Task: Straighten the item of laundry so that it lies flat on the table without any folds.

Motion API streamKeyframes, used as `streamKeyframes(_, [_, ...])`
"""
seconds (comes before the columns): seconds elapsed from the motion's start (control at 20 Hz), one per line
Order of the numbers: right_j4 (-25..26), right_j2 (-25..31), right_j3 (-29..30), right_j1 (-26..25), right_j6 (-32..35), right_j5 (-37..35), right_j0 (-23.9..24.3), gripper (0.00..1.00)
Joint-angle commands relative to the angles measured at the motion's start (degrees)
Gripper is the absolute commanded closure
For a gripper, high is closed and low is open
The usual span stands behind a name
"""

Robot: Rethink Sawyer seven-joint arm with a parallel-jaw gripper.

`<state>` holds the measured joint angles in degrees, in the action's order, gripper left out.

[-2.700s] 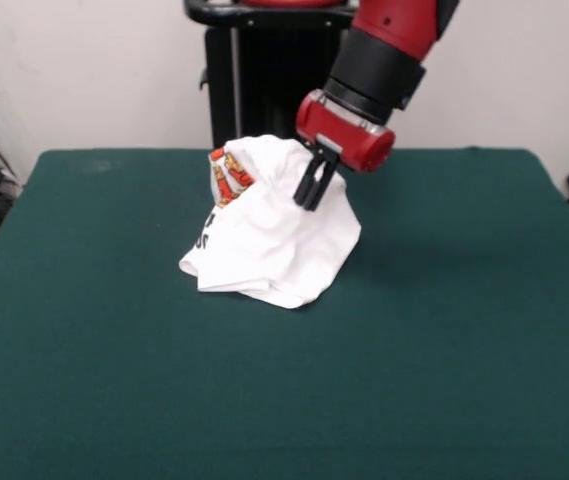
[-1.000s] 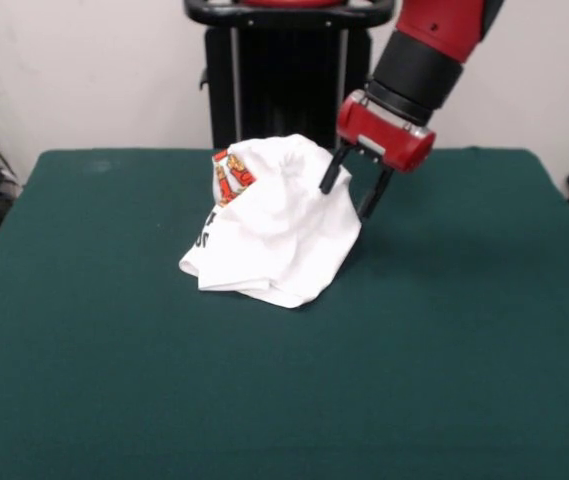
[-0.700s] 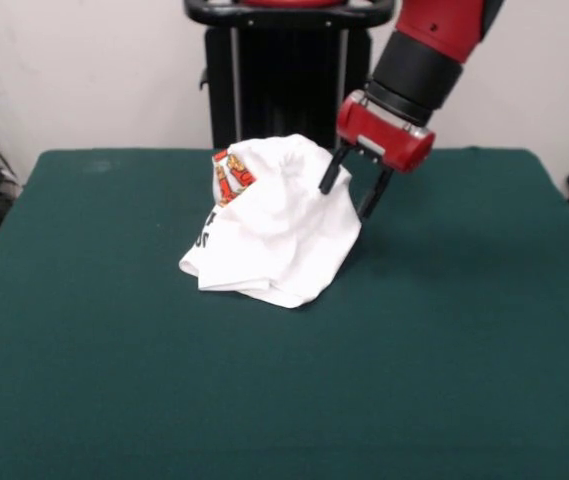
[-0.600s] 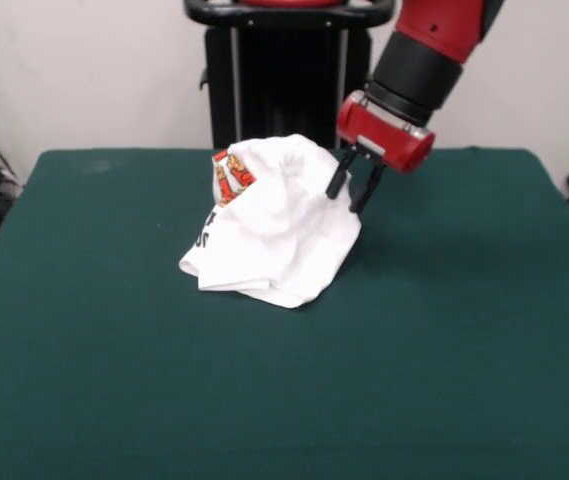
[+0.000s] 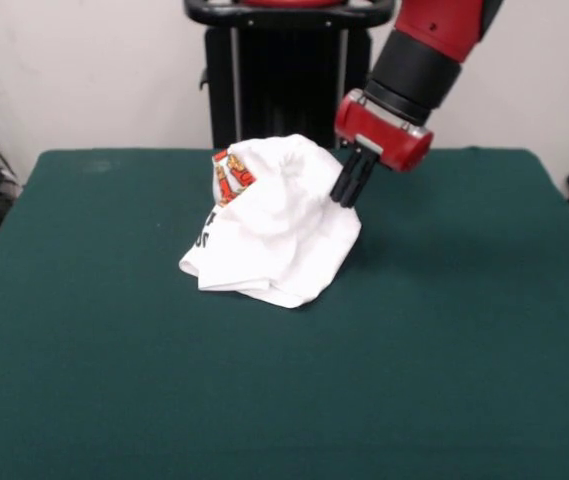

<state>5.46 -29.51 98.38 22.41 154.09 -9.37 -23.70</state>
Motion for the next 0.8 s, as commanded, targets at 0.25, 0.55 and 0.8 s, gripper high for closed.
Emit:
streamKeyframes(0.25, [-2.73, 2.31, -3.28, -1.83, 4.44, -10.74, -2.9, 1.0])
streamKeyframes(0.55, [-1.4, 2.71, -2.79, -1.67, 4.02, -7.47, -2.25, 0.0])
streamKeyframes(0.8, [-0.64, -1.78, -4.73, -1.4, 3.5, -12.16, -4.42, 0.0])
